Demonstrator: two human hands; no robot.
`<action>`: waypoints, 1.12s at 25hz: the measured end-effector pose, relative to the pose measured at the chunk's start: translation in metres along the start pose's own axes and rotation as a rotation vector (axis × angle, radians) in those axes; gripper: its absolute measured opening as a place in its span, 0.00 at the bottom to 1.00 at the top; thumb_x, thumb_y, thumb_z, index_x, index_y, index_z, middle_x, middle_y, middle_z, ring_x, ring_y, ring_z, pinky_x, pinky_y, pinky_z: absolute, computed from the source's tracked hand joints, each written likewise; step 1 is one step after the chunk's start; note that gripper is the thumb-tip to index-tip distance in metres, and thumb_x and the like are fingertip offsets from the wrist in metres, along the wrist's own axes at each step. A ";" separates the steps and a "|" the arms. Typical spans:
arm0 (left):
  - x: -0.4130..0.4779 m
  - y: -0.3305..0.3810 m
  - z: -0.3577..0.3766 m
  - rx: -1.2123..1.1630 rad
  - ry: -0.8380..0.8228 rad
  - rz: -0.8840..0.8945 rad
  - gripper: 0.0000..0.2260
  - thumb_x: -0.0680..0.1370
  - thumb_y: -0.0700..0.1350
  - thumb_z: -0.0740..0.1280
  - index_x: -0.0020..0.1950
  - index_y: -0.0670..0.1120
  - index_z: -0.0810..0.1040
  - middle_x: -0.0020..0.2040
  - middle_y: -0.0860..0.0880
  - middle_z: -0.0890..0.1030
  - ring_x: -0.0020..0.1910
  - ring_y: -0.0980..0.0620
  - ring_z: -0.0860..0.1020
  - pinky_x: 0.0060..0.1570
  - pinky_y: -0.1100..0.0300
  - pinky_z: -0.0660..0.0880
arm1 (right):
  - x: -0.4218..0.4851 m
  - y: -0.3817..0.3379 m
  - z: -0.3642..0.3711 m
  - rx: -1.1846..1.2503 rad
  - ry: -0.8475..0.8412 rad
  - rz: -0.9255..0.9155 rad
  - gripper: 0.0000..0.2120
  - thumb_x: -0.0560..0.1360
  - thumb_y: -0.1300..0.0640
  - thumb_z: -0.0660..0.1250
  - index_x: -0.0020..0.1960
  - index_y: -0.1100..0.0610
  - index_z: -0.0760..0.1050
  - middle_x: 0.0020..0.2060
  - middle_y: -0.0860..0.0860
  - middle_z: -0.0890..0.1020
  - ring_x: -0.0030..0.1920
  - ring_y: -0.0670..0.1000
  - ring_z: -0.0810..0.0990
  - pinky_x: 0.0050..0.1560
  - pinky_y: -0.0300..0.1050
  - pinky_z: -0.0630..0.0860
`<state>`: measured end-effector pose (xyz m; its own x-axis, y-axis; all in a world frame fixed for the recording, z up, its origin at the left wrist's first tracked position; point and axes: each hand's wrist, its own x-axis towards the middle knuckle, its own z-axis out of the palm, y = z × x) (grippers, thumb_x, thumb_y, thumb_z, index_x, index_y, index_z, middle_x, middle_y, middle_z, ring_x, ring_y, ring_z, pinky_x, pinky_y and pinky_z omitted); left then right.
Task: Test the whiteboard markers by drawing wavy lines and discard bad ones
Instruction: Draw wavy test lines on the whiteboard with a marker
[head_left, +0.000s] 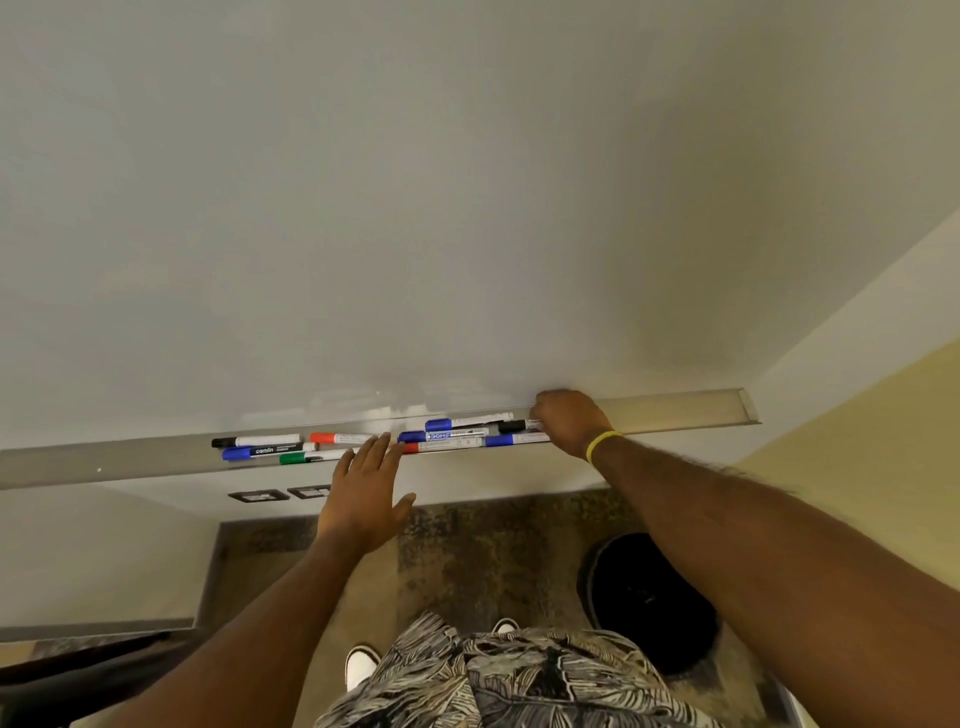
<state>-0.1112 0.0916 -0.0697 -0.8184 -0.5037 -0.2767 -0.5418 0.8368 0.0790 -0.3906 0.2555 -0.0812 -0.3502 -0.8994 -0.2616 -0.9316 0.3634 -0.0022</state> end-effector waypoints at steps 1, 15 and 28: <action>0.000 0.001 0.000 0.005 0.000 -0.004 0.32 0.80 0.62 0.58 0.79 0.52 0.51 0.81 0.49 0.50 0.80 0.47 0.47 0.76 0.47 0.44 | -0.001 -0.001 0.000 -0.007 0.009 -0.011 0.10 0.77 0.58 0.65 0.55 0.56 0.81 0.51 0.55 0.80 0.51 0.58 0.80 0.52 0.49 0.76; 0.024 0.068 -0.032 -0.646 0.001 0.068 0.19 0.81 0.55 0.62 0.69 0.49 0.71 0.54 0.50 0.80 0.52 0.51 0.79 0.54 0.57 0.76 | -0.042 -0.038 -0.020 0.310 0.211 -0.003 0.11 0.80 0.59 0.63 0.61 0.58 0.75 0.56 0.54 0.75 0.47 0.55 0.78 0.46 0.45 0.74; -0.004 0.056 -0.028 -1.287 0.037 -0.116 0.13 0.83 0.47 0.58 0.49 0.43 0.81 0.32 0.50 0.78 0.30 0.58 0.74 0.34 0.66 0.74 | -0.060 -0.143 -0.010 0.860 0.289 0.111 0.15 0.83 0.50 0.58 0.66 0.54 0.75 0.57 0.51 0.82 0.56 0.49 0.79 0.59 0.45 0.77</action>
<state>-0.1433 0.1344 -0.0373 -0.7478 -0.5823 -0.3188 -0.3867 -0.0083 0.9222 -0.2373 0.2546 -0.0553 -0.5519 -0.8323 -0.0519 -0.5383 0.4030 -0.7402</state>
